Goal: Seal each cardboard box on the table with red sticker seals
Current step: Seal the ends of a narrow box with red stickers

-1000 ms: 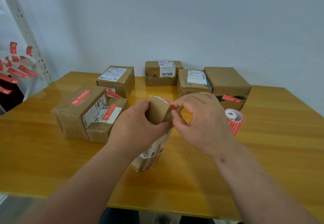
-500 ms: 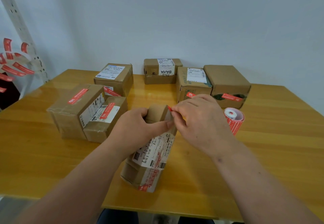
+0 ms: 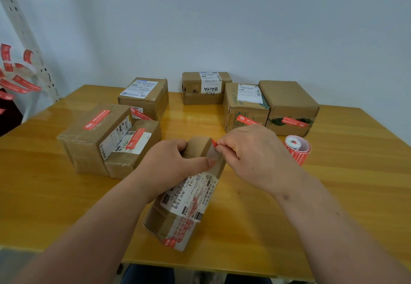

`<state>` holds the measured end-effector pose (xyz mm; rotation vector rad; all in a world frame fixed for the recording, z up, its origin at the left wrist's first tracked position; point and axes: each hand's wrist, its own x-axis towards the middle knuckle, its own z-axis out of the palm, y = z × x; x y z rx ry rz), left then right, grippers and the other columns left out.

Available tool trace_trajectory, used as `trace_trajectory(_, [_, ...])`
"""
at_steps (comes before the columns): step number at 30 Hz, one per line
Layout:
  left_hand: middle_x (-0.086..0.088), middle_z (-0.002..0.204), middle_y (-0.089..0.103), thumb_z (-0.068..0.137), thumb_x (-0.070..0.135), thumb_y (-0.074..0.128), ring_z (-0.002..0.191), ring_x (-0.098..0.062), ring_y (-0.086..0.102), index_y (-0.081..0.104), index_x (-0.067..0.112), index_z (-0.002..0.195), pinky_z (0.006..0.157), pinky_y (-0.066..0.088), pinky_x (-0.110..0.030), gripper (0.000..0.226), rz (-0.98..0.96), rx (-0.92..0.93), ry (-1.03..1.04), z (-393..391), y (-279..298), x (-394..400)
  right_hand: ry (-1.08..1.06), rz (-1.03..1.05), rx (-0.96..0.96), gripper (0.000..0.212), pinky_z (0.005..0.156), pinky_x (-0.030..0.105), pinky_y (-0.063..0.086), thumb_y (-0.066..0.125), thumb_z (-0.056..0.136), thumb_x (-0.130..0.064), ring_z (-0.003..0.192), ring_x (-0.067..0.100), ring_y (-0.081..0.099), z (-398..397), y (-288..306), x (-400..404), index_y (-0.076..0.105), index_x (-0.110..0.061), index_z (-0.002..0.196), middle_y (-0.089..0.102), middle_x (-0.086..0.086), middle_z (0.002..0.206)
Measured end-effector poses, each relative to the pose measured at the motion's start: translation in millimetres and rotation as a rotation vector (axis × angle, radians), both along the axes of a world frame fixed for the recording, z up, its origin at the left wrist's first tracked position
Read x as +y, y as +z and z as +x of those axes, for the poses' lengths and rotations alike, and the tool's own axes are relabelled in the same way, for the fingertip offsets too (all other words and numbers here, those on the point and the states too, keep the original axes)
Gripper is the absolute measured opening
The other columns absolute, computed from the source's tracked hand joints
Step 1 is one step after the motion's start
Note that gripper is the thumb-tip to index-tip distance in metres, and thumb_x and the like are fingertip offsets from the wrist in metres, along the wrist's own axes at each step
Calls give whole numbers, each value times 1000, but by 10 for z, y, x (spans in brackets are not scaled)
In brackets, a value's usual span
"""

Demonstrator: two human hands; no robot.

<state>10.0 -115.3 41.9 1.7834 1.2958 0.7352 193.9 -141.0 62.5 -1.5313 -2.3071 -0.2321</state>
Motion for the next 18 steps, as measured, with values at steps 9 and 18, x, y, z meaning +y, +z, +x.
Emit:
trace_trajectory(9, [-8,63,64,68,47,79,52,-13,58,62,2,79,50,43,-27,50,-8,26,15,-37,-7,-4,4,102,-23,42,75,40,53,35,94,-30,61,16,61,-67,-55,-1,71,-18,76,65,-5,65])
trace_trajectory(18, [8,50,52,68,49,78,44,-7,48,54,17,62,45,35,-22,41,56,30,36,-5,-15,-8,-15,29,267,21,71,29,54,55,90,-29,74,8,64,-60,-11,-38,73,-19,84,69,-9,78])
